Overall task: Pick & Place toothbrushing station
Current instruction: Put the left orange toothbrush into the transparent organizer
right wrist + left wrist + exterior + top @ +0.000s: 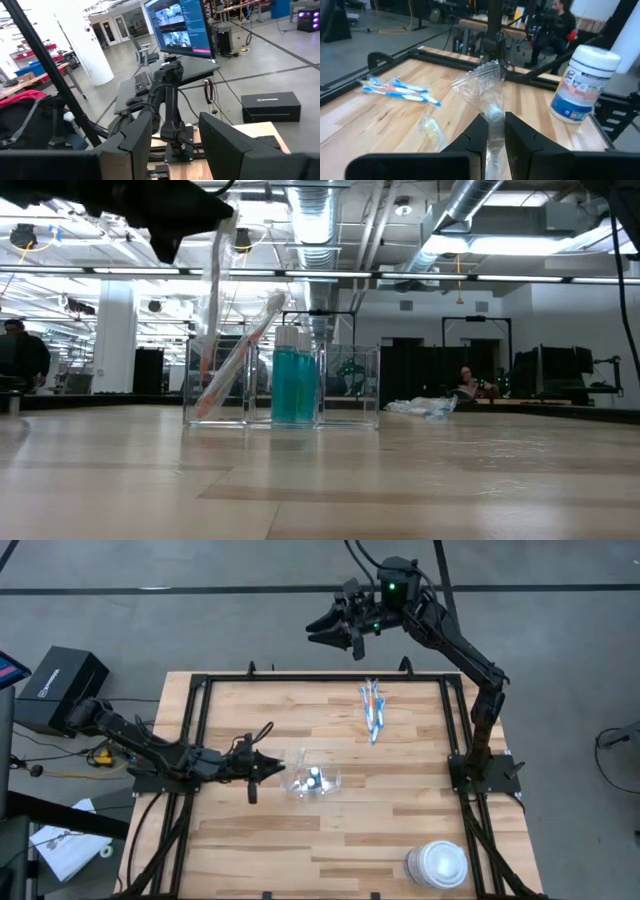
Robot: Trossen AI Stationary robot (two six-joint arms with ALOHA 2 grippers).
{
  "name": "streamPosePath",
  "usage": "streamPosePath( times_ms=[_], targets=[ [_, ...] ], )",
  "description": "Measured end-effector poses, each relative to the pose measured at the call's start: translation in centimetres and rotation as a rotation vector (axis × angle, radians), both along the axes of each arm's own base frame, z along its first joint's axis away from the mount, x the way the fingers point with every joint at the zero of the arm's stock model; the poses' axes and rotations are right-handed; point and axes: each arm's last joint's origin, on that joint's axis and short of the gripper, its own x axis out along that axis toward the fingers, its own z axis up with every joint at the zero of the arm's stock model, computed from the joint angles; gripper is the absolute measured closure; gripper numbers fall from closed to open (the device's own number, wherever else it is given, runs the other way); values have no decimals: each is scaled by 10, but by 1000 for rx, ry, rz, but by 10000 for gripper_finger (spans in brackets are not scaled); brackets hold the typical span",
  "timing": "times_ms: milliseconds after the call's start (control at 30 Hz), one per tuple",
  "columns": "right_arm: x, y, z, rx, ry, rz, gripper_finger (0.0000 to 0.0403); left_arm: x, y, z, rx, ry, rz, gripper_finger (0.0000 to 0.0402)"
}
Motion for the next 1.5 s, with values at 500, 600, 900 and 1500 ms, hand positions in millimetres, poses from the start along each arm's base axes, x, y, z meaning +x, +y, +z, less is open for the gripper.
streamPosePath(
  times_ms=[500,600,900,1500],
  targets=[
    [7,14,0,-60,-13,21,249,-10,2,-31,-16,49,-46,368],
    [7,13,0,-66,-14,19,249,-11,2,-32,-16,49,-47,368],
    [7,13,0,-89,-20,22,249,-10,2,-35,-18,54,-61,367],
    [6,13,0,-88,-20,29,249,-7,0,-41,-21,86,-88,303]
  ],
)
